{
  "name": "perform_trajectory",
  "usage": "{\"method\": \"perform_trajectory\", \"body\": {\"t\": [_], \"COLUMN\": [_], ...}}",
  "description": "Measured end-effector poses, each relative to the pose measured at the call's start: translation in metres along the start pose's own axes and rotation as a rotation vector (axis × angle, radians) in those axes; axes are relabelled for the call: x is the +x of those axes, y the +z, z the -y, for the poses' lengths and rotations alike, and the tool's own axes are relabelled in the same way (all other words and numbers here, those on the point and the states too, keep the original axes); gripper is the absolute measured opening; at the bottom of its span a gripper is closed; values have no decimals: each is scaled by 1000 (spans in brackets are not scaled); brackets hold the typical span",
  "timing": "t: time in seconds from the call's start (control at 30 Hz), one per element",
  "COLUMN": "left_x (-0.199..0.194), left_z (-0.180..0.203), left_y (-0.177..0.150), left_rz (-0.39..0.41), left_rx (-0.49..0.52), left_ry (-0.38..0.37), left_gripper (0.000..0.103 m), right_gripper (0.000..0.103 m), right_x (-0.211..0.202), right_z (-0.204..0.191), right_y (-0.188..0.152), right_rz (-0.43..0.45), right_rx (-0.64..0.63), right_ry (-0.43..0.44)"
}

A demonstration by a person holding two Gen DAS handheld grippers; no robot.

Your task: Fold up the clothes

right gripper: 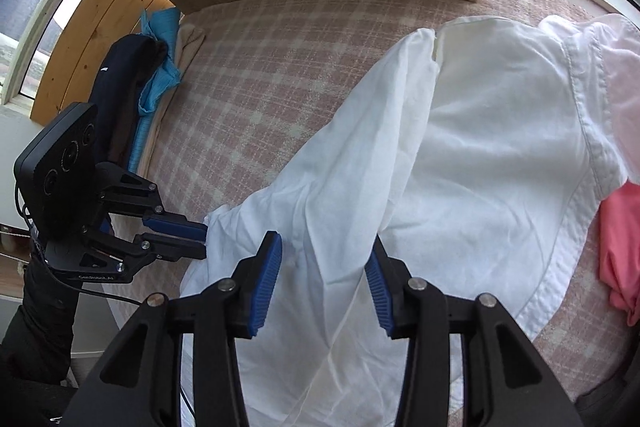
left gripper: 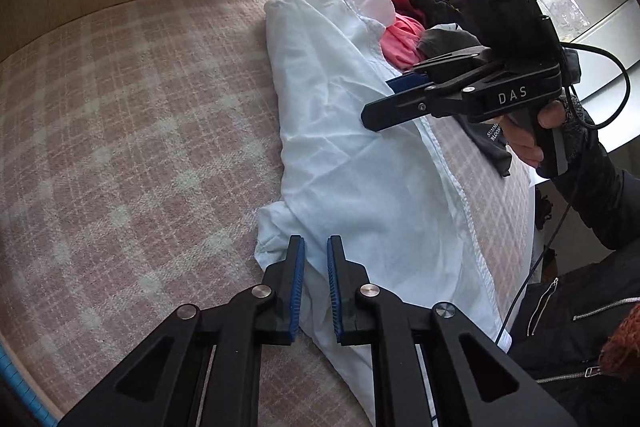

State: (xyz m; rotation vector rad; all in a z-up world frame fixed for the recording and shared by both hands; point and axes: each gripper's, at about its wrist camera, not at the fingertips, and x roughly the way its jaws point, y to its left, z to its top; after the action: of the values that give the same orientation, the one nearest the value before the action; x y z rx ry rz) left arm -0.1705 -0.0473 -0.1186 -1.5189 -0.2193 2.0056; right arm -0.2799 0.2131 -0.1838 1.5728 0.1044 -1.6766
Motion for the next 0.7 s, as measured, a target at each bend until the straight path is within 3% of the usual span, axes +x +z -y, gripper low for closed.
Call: {"method": "perform_trajectory", "body": {"t": [0.1,0.2,0.43,0.53,0.57,0.6,0.7], "left_x": [-3,-5,10,13,14,14,12], "left_z": [-5,-10,1,0,-2,-3,-1], "left_y": [-3,-2,8,8,7,6,5], "left_rz": [-15,-27,-94,-120,-132,-139,-132], "left_rx": [-12,-31,0,-28,-43,-53,-37], "left_ry": [38,-4,36,49,58,65,75], "left_gripper": [7,8,13,18,27,29,30], "right_gripper": [40,40,40,40,40,40,40], "right_x": [0,-1,-1,-1,-1,-2,-2], "right_z": [-5,-10,-18,-20,-19,-19,-18], "right_y": [-1,0,-1,-2,-2,-3,-3], "right_rz": [-1,-4,-4,-8,-10,-10,-10], "right_rx": [-31,-61,-101,-109,-110,-108,-106], "right_ry": [6,-17,-31,-34,-35,-32,-25]}}
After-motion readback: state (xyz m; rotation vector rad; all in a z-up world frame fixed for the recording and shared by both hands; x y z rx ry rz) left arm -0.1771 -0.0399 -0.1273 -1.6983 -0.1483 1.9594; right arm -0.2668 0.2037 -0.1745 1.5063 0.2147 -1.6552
